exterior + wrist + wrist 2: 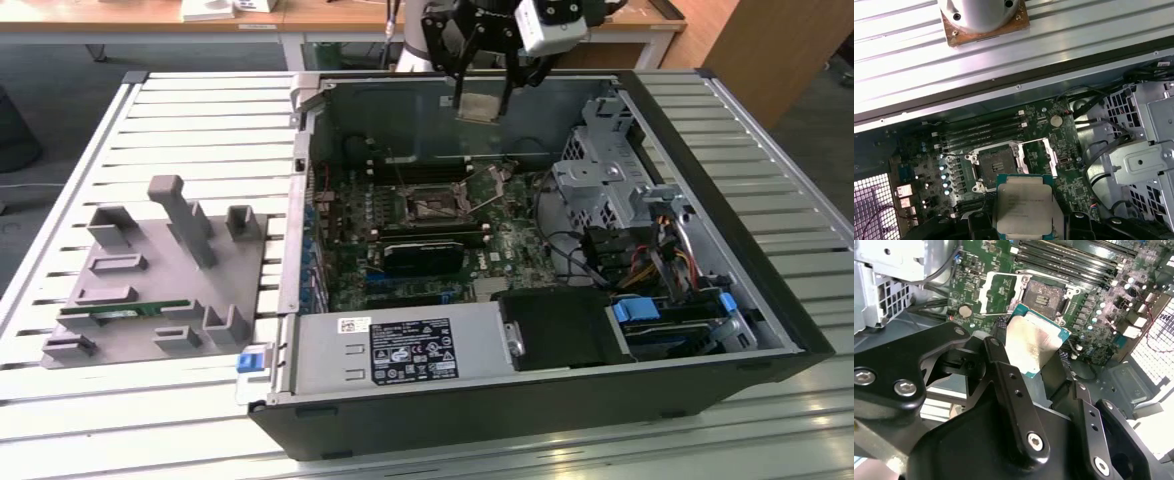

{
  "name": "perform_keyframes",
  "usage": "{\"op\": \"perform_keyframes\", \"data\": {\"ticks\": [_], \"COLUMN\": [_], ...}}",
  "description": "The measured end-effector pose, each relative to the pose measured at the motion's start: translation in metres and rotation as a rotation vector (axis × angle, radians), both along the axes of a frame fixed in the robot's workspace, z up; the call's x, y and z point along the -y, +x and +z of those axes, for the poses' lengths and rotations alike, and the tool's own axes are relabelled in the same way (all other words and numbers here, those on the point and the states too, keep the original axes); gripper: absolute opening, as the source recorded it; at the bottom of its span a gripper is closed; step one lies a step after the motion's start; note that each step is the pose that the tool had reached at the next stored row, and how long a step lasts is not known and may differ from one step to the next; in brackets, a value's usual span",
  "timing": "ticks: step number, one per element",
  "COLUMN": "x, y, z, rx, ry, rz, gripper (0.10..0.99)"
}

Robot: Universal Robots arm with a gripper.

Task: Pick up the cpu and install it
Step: 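Place the cpu into insertion slot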

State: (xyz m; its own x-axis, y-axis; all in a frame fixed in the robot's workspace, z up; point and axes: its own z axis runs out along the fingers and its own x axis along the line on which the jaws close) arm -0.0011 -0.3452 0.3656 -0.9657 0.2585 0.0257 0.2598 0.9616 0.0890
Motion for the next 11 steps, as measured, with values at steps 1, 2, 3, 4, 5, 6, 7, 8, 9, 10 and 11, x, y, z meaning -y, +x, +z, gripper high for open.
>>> {"op": "perform_keyframes", "data": {"ticks": [1,2,3,4,5,6,7,8,9,10,11], "x": [0.0000,0.0000,0.0000,0.0000,0.0000,0.0000,0.0000,0.0000,0.0001,0.0002,0.0004], "y": [-0.0022,-0.0045,-0.0067,-0.0088,-0.0110,-0.0134,-0.0155,-0.0174,-0.0184,-0.0184,-0.0184], "z": [-0.0011,-0.0021,-0.0031,-0.0041,-0.0051,-0.0062,-0.0071,-0.0079,-0.0085,-0.0090,-0.0096], "rx": [0.0015,0.0034,0.0057,0.0077,0.0096,0.0113,0.0127,0.0148,0.0168,0.0184,0.0203], "ry": [0.000,0.000,0.000,0.000,0.000,0.000,0.000,0.000,0.000,0.000,0.000], "rz": [-0.002,-0.003,-0.003,-0.004,-0.004,-0.005,-0.006,-0.007,-0.007,-0.007,-0.007], "gripper": [0.529,0.529,0.529,0.529,0.529,0.529,0.529,0.529,0.529,0.529,0.529]}}
